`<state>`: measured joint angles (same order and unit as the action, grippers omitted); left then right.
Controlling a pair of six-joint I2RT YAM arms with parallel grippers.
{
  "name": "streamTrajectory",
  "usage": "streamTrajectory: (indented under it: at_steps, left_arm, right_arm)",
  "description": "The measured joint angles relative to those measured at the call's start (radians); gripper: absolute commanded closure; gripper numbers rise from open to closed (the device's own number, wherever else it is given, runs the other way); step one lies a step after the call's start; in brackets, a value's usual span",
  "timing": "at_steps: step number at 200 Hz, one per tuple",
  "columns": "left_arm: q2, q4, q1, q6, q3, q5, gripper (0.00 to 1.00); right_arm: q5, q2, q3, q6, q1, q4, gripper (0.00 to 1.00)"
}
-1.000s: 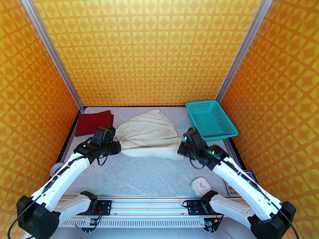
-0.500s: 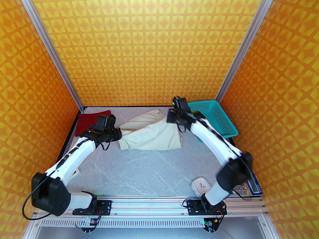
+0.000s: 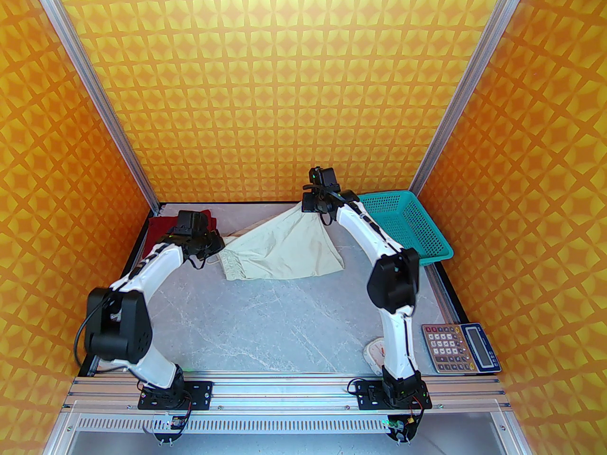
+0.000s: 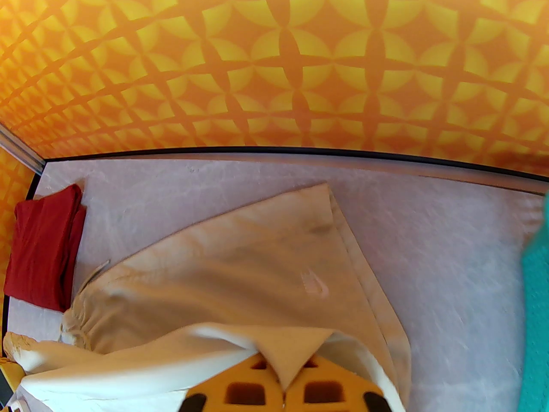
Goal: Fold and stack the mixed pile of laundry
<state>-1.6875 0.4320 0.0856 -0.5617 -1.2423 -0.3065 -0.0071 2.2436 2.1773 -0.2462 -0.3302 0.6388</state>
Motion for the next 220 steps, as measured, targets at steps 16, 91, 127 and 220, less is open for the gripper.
streamTrajectory:
  at_steps: [16,91,127,220]
  left_arm:
    - [-0.046,-0.026,-0.012,-0.025,-0.013,-0.018,1.00]
    - [-0.280,-0.171,-0.073,-0.124,-0.086,-0.061,0.88]
    - [-0.303,-0.279,-0.095,-0.172,-0.095,-0.087,0.50]
    - [-0.048,-0.378,-0.115,-0.113,-0.036,-0.092,0.47]
  right_arm:
    - [-0.022,0.064,0.041,-0.001,0.011,-0.014,1.00]
    - [-0.110,0.373,0.208,-0.043,0.028,-0.191,1.00]
    - [-0.143,0.418,0.196,-0.168,0.048,-0.338,0.78]
    - [-0.234,0.261,-0.038,-0.209,0.081,-0.401,0.52]
